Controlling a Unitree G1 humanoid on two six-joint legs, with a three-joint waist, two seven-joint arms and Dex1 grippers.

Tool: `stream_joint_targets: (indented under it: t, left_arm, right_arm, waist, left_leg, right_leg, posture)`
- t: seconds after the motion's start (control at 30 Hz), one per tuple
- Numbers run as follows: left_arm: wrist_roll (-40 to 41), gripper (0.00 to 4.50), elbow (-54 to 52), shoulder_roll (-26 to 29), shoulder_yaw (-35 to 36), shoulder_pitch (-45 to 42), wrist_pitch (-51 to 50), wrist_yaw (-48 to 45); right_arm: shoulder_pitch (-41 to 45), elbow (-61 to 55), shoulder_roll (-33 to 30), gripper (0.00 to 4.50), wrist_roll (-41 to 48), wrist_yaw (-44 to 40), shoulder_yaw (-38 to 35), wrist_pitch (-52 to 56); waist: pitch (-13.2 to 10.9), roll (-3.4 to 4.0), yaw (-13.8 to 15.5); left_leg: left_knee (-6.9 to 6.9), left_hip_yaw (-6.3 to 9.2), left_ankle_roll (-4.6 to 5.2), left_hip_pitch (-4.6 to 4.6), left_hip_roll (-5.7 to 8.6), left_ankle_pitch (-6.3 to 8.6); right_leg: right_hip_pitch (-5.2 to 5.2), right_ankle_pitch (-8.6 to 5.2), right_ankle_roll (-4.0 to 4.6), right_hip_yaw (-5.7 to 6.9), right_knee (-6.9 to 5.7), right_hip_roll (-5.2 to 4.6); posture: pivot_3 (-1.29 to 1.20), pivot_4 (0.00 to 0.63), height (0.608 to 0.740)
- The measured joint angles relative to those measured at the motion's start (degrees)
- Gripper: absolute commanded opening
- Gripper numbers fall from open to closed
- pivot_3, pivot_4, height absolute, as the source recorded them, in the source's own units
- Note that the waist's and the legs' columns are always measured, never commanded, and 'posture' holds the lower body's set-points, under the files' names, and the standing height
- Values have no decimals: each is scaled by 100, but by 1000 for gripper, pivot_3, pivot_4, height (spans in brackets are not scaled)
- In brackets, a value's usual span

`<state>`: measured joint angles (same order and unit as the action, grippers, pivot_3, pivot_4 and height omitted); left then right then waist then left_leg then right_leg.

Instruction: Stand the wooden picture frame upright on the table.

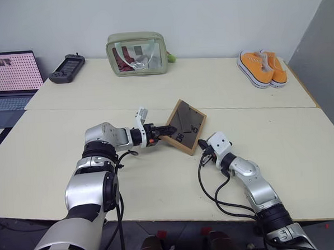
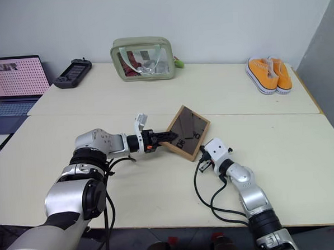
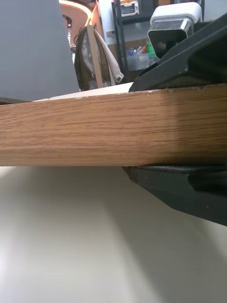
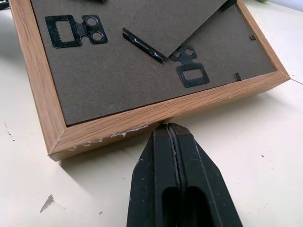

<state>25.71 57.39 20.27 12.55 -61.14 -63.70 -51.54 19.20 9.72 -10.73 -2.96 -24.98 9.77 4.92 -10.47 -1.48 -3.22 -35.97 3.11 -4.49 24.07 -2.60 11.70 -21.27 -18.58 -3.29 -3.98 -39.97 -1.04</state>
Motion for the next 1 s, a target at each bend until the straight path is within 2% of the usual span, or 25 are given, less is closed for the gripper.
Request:
stream_joint_targets:
  t: [0.3, 0.47, 0.67, 0.7, 0.77, 1.0]
  left_arm:
    - [3, 1291, -1, -23, 65, -18, -22, 10]
    - [15, 1291, -193, -9, 130, -23, 507, -42]
    - [32, 1291, -2607, 304, -289, 334, 1336, -636]
    - [36, 1291, -2751, 322, -332, 378, 1355, -666]
    - [86, 1291, -3606, 428, -601, 765, 1436, -836]
    - [217, 1291, -4957, 818, -631, 1410, 1420, -654]
  right_arm:
    - [26, 8, -38, 0, -1, -13, 3, 7]
    - [37, -42, -304, 0, 37, -157, -30, 43]
    - [-35, -49, -894, 0, 348, -384, -578, 202]
    - [-35, -51, -910, 0, 385, -399, -603, 212]
    - [-74, -187, -1044, 0, 604, -567, -719, 367]
    - [-40, -1326, -1555, 0, 1762, -1187, -1366, 1353]
  waist:
    - [0, 0, 0]
    - [-1, 0, 22]
    - [-2, 1, 52]
    - [-2, 1, 52]
    - [-2, 2, 48]
    - [-5, 6, 32]
  left_leg:
    - [0, 0, 0, 2, 0, 0]
    - [-2, 0, -2, 18, 1, -1]
    - [0, 0, -21, 29, 1, -12]
    - [0, -1, -21, 29, 1, -12]
    - [-2, -1, -12, 28, 1, -7]
    - [-3, 1, -9, 28, 0, -6]
  right_leg:
    - [0, 0, 0, 0, 0, 0]
    - [-12, 0, 0, 1, 1, -1]
    - [-16, 1, 1, -2, 6, -3]
    - [-16, 1, 1, -2, 6, -3]
    - [-16, 1, 1, -3, 5, -2]
    - [-16, 1, 1, -3, 5, -2]
  posture:
    - [0, 150, 740]
    - [0, 150, 740]
    - [0, 150, 740]
    - [0, 150, 740]
    - [0, 150, 740]
    - [0, 150, 740]
